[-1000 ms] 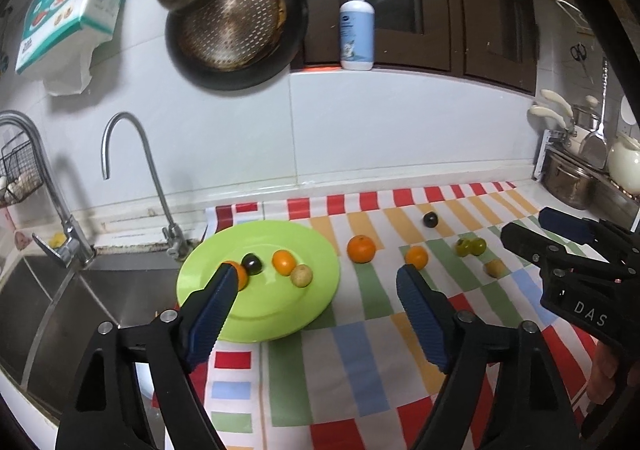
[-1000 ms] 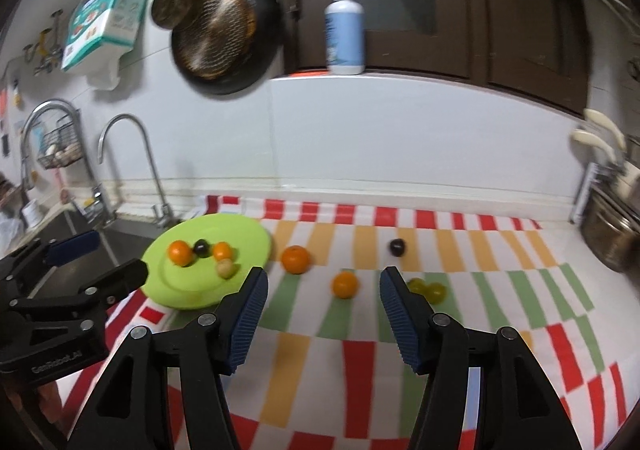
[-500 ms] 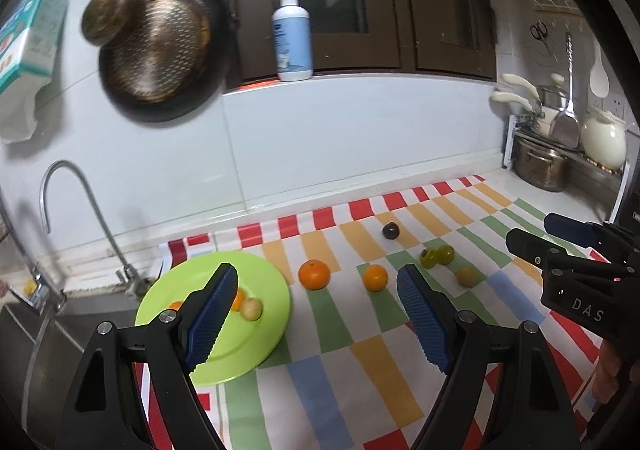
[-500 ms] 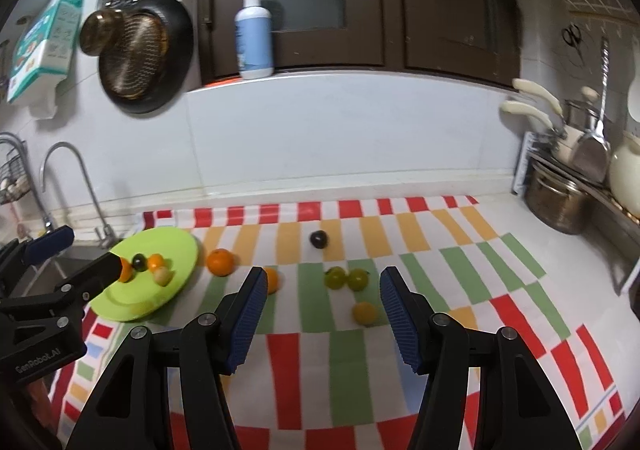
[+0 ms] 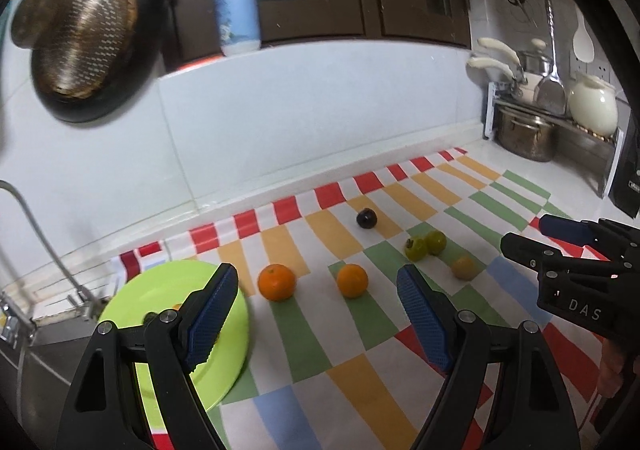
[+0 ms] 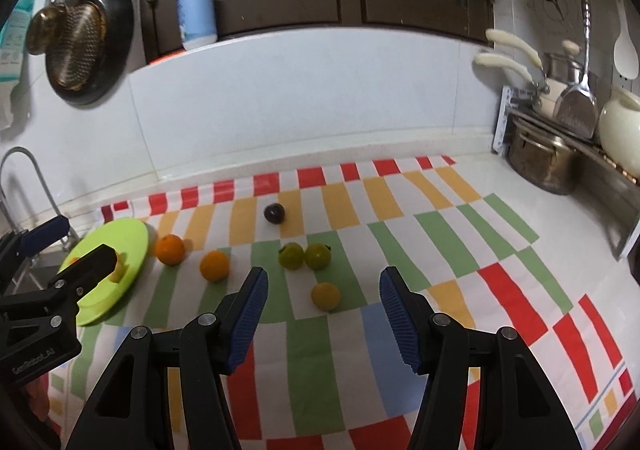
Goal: Organize fruits
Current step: 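Move both grippers back toward the remaining fruits on the cloth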
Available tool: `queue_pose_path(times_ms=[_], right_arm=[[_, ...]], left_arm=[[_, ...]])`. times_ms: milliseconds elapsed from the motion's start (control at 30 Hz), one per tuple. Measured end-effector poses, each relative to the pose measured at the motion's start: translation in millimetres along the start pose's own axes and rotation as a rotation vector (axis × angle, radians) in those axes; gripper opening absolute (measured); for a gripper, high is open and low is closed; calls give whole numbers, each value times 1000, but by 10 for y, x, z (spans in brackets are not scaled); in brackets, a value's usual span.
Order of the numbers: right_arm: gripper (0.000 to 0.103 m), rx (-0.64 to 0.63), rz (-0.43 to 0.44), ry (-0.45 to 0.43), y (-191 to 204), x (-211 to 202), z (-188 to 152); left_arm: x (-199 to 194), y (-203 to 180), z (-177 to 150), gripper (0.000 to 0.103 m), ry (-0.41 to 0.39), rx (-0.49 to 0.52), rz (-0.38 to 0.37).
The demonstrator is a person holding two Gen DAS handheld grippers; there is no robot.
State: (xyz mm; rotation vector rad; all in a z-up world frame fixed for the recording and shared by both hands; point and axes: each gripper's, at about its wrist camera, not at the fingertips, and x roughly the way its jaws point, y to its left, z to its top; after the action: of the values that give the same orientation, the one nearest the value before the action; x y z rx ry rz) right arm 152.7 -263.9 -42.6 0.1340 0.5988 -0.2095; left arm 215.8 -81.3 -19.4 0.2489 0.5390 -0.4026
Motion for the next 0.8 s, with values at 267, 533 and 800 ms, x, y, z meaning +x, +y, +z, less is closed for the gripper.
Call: queue_pose_path(times_ms=[267,533,800], right_arm=[[59,15,8,71,-20,322,-74],[50,21,20,130,-12,574,-138],[41,32,29,174,-24,797,-146]], left_arm=[[399,-54,-51,76,59,29,-51],[791,-101,-126,68,136,28,-104],[1112,-133,-149,58,192,28,-130]])
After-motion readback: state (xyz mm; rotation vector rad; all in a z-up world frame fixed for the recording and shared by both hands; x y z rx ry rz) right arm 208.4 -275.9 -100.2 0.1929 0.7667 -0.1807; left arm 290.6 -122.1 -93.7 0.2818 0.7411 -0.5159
